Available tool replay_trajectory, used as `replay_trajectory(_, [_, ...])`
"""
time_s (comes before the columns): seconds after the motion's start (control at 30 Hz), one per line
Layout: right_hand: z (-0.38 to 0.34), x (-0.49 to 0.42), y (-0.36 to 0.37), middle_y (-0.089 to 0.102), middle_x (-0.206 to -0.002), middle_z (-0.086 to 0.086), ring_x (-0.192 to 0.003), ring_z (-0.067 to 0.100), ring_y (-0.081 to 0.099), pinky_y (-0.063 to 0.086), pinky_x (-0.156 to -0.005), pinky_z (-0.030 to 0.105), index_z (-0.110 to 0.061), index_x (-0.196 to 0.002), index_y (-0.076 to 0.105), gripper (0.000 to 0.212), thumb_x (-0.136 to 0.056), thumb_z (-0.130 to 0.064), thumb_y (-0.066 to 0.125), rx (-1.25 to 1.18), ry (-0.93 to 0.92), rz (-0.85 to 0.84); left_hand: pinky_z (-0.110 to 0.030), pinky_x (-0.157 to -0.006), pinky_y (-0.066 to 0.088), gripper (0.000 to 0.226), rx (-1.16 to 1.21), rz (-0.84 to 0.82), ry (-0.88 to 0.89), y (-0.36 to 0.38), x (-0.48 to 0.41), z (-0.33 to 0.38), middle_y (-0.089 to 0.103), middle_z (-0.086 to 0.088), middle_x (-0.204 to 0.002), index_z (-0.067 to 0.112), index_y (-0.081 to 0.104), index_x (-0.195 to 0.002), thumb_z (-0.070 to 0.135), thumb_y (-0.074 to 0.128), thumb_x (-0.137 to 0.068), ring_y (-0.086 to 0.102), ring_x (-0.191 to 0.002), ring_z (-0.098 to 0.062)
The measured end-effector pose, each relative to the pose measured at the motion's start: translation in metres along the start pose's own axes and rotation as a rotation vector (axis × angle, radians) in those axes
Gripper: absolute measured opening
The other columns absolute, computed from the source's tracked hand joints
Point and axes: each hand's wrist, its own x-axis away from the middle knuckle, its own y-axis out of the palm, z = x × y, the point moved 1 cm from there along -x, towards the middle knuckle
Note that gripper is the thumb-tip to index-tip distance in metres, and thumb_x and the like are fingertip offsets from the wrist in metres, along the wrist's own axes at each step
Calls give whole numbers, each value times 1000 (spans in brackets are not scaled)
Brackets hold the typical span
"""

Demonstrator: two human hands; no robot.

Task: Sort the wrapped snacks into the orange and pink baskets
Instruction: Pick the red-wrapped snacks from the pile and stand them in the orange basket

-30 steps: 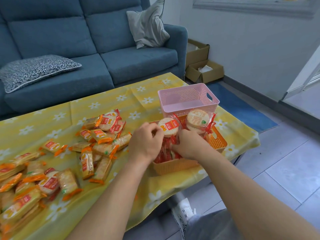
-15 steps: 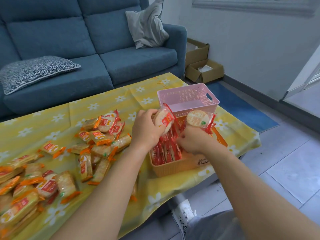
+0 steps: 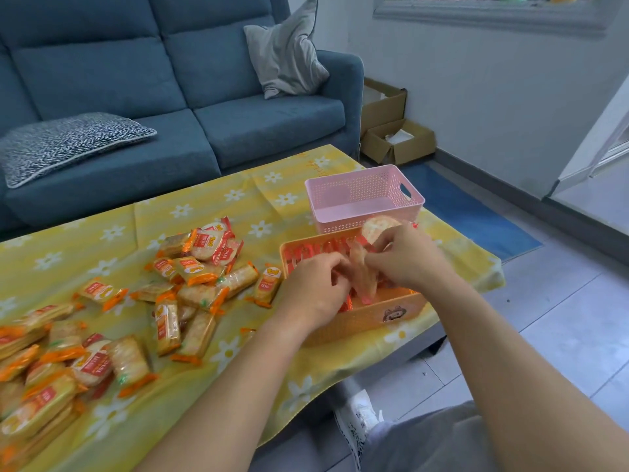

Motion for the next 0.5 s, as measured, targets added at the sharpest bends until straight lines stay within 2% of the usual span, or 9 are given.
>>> replay_trajectory(0.03, [0, 1, 6, 74, -74, 19, -66, 33, 72, 62, -65, 50, 4, -86, 68, 25, -81, -21, 67, 55, -26, -11, -34, -78, 55, 28, -65, -19, -27, 0, 1, -3, 71, 17, -88, 38, 66, -85, 13, 54, -85, 64, -82, -7])
replay_trajectory(0.1, [-1, 2, 20, 72, -70, 17, -67, 34, 70, 61, -64, 47, 3, -80, 66, 27, -84, -24, 65, 178, -99, -45, -37, -76, 54, 30, -44, 21, -87, 0, 0, -8, 70, 15, -88, 38, 60, -85, 10, 50, -84, 64, -81, -9])
replay_trajectory(0.2, [1, -1, 41, 61, -65, 4, -62, 28, 63, 60, -60, 42, -7, -75, 60, 21, -88, -24, 60, 356, -182, -99, -37, -81, 52, 29, 20, 140, -48, 1, -5, -8, 65, 12, -100, 34, 58, -102, 13, 46, -87, 62, -90, -12])
replay_trajectory(0.3, [3, -6, 52, 54, -76, -1, -75, 25, 60, 58, -69, 40, -12, -91, 59, 9, -89, -20, 56, 521, -183, -234, -35, -91, 47, 41, -97, -18, 48, 8, -8, -7, 65, 7, -117, 32, 63, -116, 12, 43, -87, 57, -108, -19])
replay_trajectory(0.37, [5, -12, 44, 57, -73, 1, -75, 28, 63, 56, -68, 39, -10, -78, 56, 14, -89, -18, 52, 484, -120, -303, -38, -90, 47, 38, -204, -88, 32, 11, -7, -8, 68, 8, -116, 32, 67, -114, 16, 44, -89, 55, -110, -20])
replay_trajectory(0.43, [7, -18, 26, 57, -63, 1, -66, 28, 61, 53, -58, 36, -13, -65, 55, 26, -89, -23, 52, 363, -87, -150, -39, -88, 49, 33, -271, -91, 22, 13, -6, -10, 66, 12, -98, 33, 71, -103, 18, 45, -89, 53, -107, -17])
replay_trajectory(0.5, [10, -24, 4, 57, -67, 0, -67, 25, 58, 48, -55, 35, -15, -71, 59, 24, -90, -27, 52, 304, -109, 190, -37, -89, 48, 30, -291, -93, 14, 15, -5, -9, 61, 14, -91, 30, 74, -98, 17, 47, -92, 51, -106, -14])
